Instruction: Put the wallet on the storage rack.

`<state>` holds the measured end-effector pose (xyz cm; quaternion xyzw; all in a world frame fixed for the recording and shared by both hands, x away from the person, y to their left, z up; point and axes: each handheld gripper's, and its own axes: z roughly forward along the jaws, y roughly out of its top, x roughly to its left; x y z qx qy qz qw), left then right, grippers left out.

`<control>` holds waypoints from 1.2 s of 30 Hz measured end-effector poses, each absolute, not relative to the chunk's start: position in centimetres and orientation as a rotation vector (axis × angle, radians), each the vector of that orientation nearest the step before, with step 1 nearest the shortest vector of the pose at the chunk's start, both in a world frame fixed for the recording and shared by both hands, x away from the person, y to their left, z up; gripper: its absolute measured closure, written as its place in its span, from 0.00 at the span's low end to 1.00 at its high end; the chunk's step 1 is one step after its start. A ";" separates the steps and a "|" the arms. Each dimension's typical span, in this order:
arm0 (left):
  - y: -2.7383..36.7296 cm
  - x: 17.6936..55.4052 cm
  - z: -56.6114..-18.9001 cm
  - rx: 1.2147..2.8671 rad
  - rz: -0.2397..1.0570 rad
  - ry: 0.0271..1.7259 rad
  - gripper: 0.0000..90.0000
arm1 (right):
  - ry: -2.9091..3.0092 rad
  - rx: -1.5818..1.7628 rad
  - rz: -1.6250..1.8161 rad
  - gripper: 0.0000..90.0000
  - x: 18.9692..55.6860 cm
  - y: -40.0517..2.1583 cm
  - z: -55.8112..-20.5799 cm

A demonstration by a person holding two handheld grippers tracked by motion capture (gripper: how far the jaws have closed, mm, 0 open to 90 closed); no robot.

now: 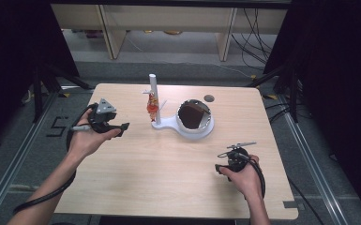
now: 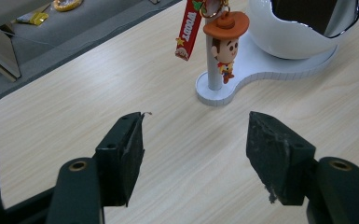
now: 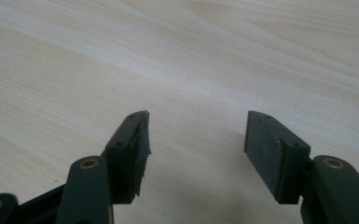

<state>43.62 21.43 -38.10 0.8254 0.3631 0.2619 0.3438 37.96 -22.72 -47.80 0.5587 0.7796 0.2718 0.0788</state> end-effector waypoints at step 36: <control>24.9 37.5 -49.9 2.090 0.595 1.006 0.38 | 2.320 1.673 0.807 0.45 38.0 -22.7 -48.0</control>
